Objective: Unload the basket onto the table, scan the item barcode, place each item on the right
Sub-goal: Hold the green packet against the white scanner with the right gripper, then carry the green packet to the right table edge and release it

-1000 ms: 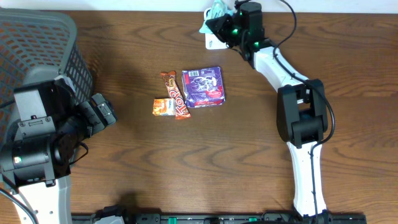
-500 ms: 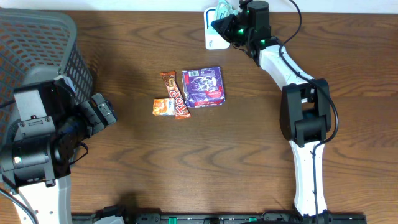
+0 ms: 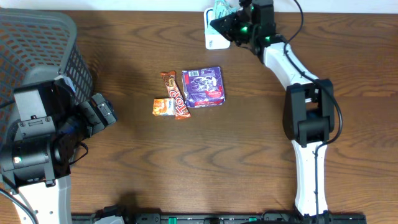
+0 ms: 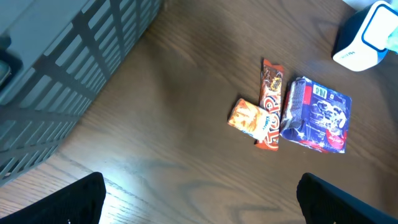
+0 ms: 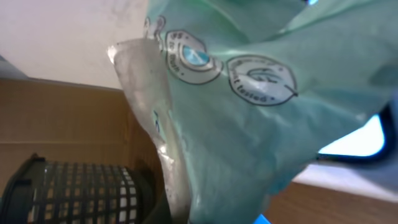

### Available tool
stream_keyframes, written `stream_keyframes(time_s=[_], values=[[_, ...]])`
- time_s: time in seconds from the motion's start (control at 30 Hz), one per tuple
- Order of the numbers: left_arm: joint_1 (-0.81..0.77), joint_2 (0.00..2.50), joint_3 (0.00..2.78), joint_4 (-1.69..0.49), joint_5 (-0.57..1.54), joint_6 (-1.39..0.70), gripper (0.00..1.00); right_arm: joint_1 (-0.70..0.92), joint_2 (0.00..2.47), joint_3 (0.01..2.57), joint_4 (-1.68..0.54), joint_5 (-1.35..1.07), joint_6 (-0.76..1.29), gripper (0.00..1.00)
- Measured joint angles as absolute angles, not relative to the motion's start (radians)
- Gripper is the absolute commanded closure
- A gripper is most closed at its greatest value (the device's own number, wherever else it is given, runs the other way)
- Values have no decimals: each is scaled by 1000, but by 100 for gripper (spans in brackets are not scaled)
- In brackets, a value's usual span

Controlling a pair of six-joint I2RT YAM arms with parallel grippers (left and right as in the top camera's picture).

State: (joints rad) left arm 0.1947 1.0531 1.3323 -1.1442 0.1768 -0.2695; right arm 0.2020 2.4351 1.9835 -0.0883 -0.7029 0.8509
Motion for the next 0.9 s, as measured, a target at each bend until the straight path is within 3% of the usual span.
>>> stream_keyframes(time_s=[0.4, 0.67, 0.9], values=[[195, 1053, 1332, -1145, 177, -270, 2, 43, 2134, 1995, -665, -490, 546, 99], [195, 1053, 1332, -1144, 177, -270, 2, -190, 2102, 2008, -855, -393, 445, 99], [195, 1053, 1332, -1144, 177, -270, 2, -313, 2119, 2008, -878, -217, 389, 99]])
